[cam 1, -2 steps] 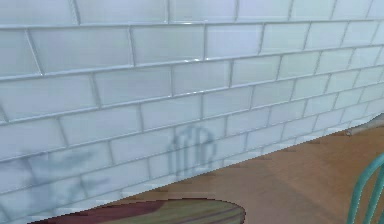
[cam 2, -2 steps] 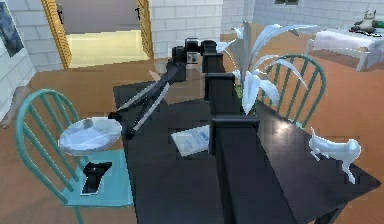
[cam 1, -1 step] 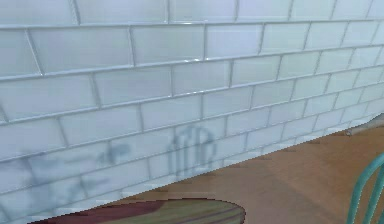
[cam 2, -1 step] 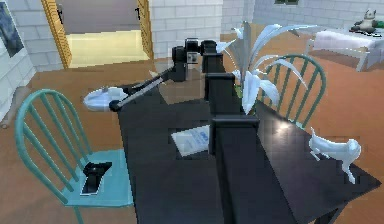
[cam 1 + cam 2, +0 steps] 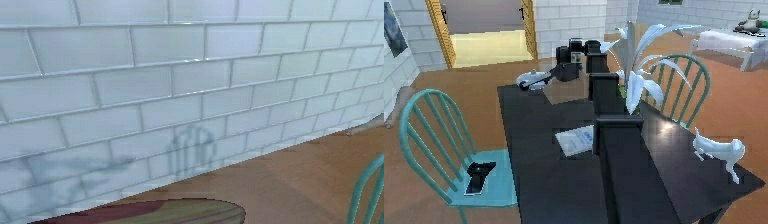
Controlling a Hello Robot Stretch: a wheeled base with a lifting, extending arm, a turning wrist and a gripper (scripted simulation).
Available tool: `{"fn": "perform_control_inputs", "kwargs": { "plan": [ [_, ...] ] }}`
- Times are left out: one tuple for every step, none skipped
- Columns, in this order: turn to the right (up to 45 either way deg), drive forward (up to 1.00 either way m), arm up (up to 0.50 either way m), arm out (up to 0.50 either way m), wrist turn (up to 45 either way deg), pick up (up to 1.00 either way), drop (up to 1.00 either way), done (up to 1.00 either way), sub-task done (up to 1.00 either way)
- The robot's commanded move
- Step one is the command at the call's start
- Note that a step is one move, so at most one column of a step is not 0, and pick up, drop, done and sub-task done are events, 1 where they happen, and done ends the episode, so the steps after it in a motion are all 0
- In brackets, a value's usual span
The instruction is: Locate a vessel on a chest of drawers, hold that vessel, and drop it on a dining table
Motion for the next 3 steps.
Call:
{"fn": "perform_control_inputs", "kwargs": {
  "plan": [
    [0.0,0.00,0.00,0.00,45.0,0.00,0.00,0.00,0.00],
    [0.0,0.00,0.00,0.00,45.0,0.00,0.00,0.00,0.00],
    [0.0,0.00,0.00,0.00,3.0,0.00,0.00,0.00,0.00]
  ]
}}
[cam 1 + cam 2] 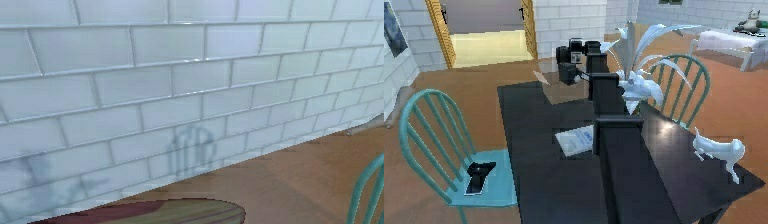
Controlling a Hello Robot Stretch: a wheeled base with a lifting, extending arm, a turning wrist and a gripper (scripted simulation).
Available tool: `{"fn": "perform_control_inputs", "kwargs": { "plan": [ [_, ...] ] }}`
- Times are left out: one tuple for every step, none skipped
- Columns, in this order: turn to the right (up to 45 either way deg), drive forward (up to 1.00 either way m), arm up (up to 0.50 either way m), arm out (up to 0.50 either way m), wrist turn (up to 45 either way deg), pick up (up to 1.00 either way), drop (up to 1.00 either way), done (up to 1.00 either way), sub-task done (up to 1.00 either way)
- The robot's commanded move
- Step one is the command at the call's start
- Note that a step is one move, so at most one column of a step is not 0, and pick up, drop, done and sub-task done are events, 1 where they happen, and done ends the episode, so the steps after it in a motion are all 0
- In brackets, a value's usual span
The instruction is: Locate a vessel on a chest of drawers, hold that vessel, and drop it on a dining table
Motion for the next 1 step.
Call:
{"fn": "perform_control_inputs", "kwargs": {
  "plan": [
    [0.0,0.00,-0.02,0.00,0.0,0.00,0.00,0.00,0.00]
  ]
}}
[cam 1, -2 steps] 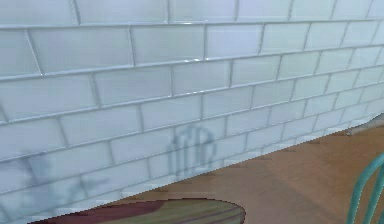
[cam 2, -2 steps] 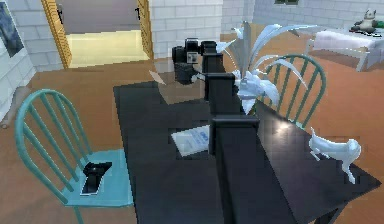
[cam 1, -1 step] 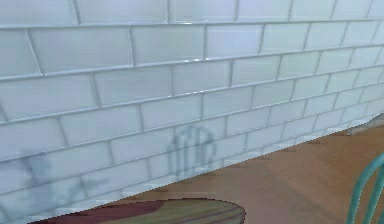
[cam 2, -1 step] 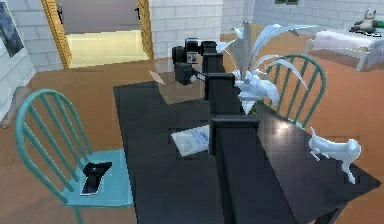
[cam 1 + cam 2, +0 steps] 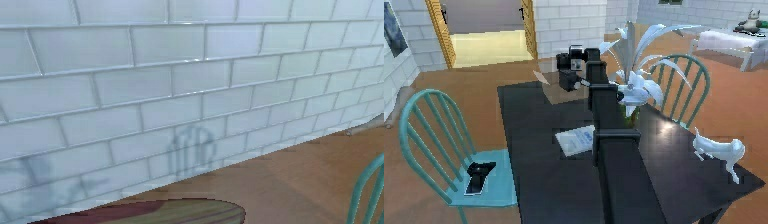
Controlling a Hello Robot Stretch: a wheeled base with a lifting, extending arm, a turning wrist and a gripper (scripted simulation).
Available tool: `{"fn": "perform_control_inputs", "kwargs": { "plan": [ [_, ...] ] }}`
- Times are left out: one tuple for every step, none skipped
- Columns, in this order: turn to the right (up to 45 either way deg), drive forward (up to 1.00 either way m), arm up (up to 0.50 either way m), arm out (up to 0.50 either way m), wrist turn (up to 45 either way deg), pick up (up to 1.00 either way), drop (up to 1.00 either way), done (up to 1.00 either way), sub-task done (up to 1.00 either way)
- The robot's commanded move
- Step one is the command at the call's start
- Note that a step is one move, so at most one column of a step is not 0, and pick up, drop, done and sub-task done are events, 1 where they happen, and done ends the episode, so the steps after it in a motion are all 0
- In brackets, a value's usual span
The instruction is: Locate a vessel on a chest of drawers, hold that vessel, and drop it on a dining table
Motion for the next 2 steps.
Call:
{"fn": "perform_control_inputs", "kwargs": {
  "plan": [
    [0.0,0.00,-0.32,0.00,0.0,0.00,0.00,0.00,0.00],
    [0.0,0.00,0.00,0.00,0.0,0.00,1.00,0.00,0.00]
  ]
}}
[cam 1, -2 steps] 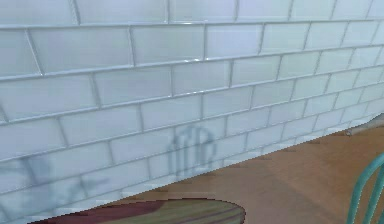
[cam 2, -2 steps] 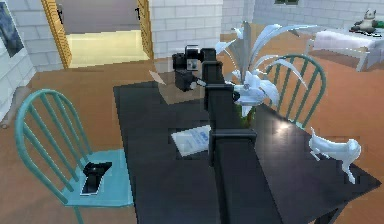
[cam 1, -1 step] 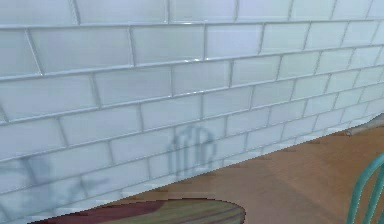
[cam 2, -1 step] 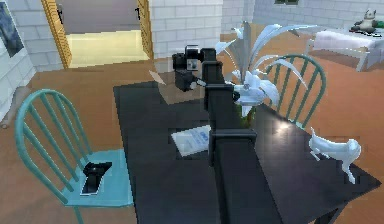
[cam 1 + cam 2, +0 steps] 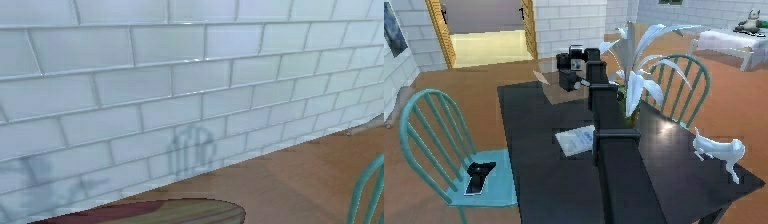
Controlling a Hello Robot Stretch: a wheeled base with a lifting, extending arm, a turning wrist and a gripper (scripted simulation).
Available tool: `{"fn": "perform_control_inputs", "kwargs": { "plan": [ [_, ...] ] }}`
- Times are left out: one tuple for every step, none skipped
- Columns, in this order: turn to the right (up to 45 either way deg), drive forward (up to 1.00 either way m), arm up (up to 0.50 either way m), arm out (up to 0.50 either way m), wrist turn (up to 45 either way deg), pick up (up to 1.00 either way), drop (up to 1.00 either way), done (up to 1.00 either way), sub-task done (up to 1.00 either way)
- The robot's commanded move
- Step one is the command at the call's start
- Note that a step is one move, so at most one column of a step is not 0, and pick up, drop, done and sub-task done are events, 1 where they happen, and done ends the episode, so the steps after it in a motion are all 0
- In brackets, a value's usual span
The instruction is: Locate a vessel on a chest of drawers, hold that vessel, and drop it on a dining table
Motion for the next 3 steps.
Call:
{"fn": "perform_control_inputs", "kwargs": {
  "plan": [
    [0.0,0.00,0.02,0.00,0.0,0.00,0.00,0.00,0.00],
    [0.0,0.00,0.00,-0.08,0.0,0.00,0.00,0.00,0.00],
    [0.0,0.00,0.00,0.00,0.0,0.00,0.00,1.00,0.00]
  ]
}}
